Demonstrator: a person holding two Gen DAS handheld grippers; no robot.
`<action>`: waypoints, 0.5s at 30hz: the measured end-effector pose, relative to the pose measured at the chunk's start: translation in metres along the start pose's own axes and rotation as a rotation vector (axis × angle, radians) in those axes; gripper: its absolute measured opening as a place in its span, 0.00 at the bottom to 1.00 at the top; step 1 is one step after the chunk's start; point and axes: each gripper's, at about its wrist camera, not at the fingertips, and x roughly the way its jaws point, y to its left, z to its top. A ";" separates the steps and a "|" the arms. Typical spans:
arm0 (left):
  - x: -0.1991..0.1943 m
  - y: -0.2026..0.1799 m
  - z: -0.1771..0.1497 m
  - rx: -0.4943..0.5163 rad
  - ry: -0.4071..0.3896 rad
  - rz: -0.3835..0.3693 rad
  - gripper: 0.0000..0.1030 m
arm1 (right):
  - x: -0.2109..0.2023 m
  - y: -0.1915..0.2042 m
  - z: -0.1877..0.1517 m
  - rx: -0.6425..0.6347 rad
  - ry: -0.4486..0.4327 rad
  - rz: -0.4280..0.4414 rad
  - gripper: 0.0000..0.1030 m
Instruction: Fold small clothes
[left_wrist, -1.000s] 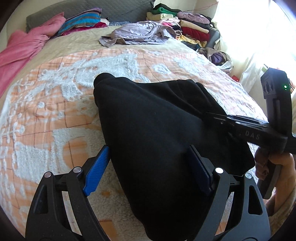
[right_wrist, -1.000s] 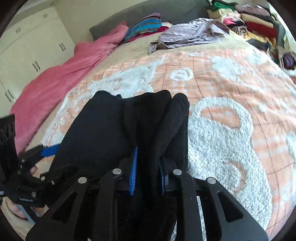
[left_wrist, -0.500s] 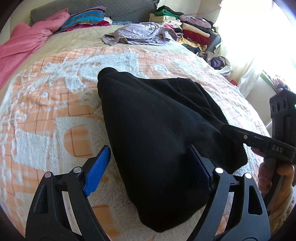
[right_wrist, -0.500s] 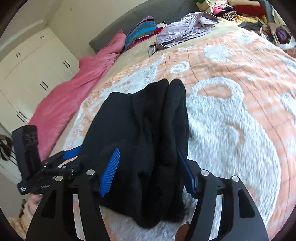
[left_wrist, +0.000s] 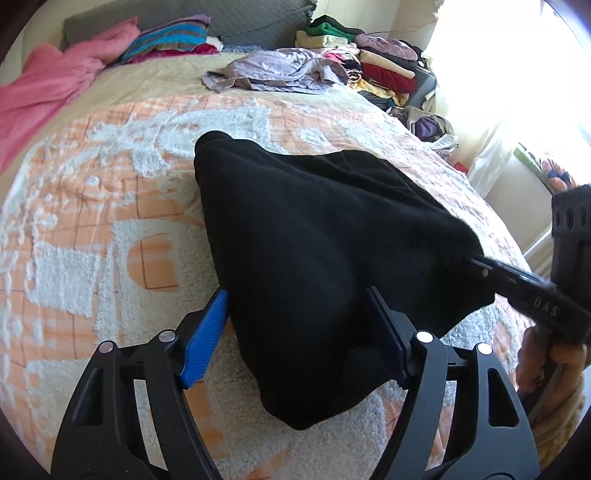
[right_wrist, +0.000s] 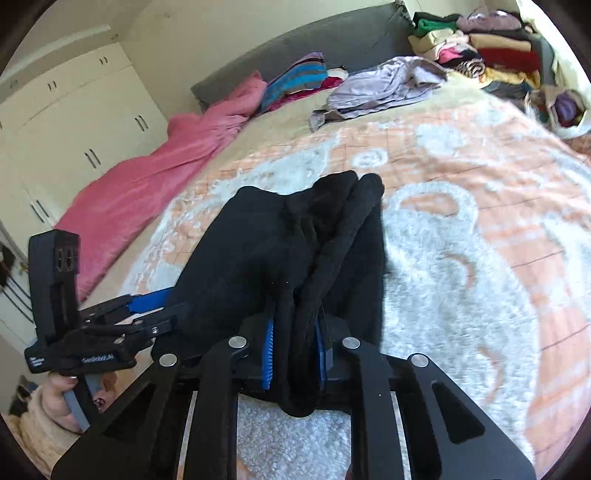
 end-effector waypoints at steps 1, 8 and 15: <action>0.001 -0.002 -0.001 0.004 0.008 -0.006 0.63 | 0.004 -0.001 -0.002 -0.010 0.013 -0.036 0.15; 0.005 -0.009 -0.009 0.044 0.027 0.025 0.66 | 0.012 0.000 -0.014 -0.014 0.017 -0.160 0.35; 0.002 -0.008 -0.013 0.051 0.041 0.020 0.70 | 0.004 0.002 -0.023 -0.007 -0.021 -0.220 0.62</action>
